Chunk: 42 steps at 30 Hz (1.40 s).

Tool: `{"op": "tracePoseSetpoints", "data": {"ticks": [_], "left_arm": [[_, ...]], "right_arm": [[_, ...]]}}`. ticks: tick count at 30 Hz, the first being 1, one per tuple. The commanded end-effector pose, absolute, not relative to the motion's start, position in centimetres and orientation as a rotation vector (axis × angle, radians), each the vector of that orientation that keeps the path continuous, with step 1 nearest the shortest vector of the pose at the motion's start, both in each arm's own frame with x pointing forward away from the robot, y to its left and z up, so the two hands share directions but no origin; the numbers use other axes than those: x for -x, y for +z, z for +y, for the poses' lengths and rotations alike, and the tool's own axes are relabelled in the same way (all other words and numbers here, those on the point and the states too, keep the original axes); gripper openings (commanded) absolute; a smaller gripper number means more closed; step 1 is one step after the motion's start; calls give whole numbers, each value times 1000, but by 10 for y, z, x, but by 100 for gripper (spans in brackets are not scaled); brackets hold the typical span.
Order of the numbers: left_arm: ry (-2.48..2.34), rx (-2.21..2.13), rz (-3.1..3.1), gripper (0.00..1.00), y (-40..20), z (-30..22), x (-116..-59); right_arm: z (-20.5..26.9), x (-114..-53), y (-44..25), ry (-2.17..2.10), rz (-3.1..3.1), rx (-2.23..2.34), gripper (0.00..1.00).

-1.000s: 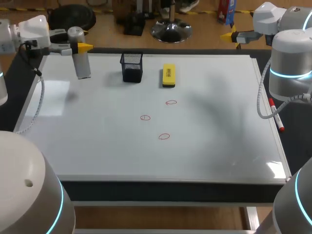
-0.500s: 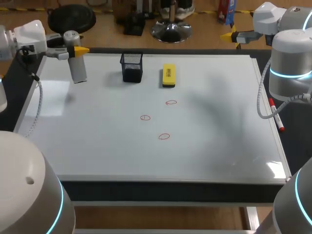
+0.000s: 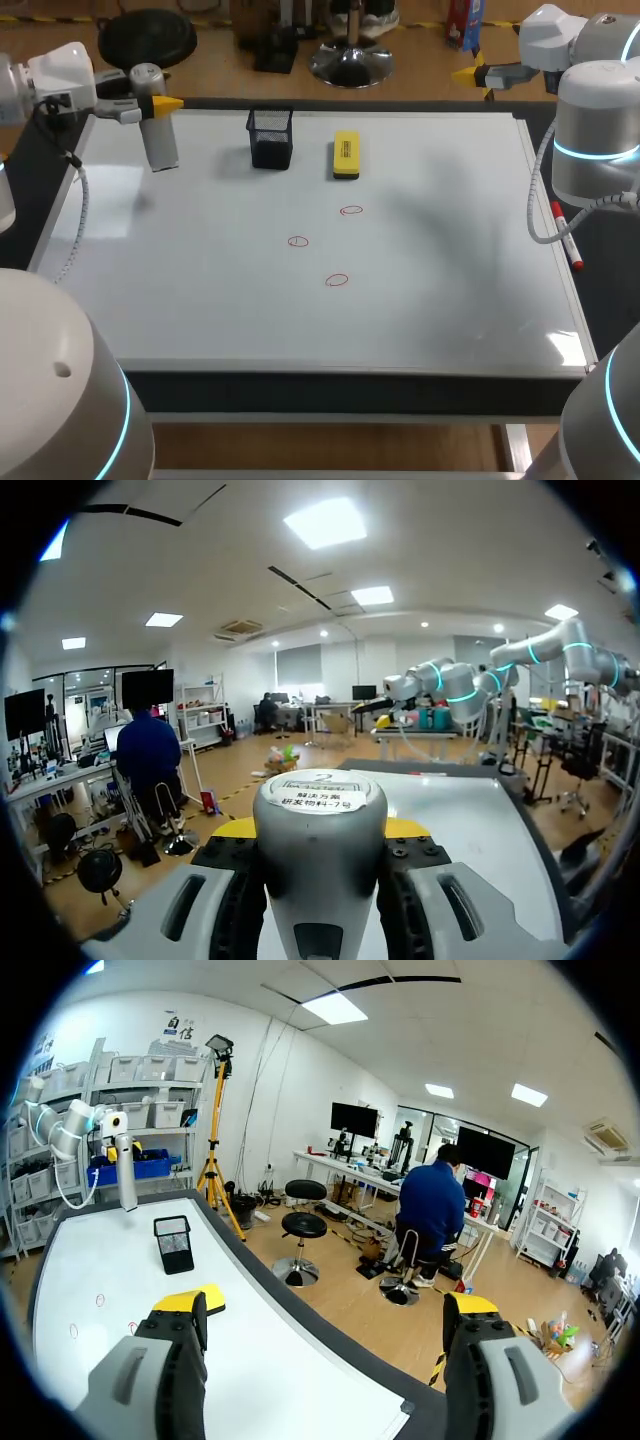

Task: Pick up the inspection probe, press it on each red-marked spot on the whiteboard one by one, put down the probe, pick up the eraser, and wipe off all the red marks.

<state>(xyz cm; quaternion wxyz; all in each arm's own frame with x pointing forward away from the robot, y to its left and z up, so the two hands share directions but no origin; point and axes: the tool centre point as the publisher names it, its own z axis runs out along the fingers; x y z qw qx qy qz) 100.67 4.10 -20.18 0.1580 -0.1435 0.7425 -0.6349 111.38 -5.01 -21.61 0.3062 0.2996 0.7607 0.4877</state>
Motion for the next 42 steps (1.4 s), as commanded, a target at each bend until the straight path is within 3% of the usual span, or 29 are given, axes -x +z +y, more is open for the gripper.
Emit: {"op": "tracePoseSetpoints", "data": {"ticks": [1, 22, 42], "left_arm": [[-1814, 411, 2119, 0, -201, 40, -1006], [-1814, 411, 2119, 0, -201, 40, -1006], [-1814, 411, 2119, 0, -201, 40, -1006]], "right_arm": [[-44, -1122, -220, 1210, 2129, -735, 100], [2, -1159, -255, 301, 2878, 88, 100], [34, -1173, -288, -325, 2909, 896, 100]]}}
